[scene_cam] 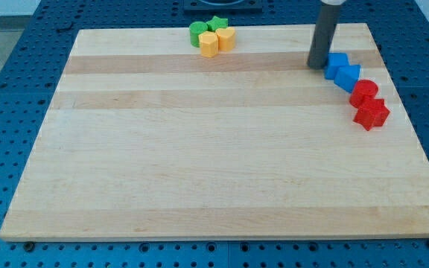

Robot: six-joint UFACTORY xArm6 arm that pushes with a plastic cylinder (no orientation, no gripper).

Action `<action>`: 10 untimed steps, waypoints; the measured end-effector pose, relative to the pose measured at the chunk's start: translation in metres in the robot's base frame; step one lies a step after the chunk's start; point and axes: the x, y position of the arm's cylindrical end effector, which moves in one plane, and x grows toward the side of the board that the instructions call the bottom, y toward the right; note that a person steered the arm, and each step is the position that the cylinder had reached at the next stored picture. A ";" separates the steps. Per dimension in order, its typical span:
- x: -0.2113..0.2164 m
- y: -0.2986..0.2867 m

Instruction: Separate green star from green circle

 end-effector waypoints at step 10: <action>-0.117 -0.300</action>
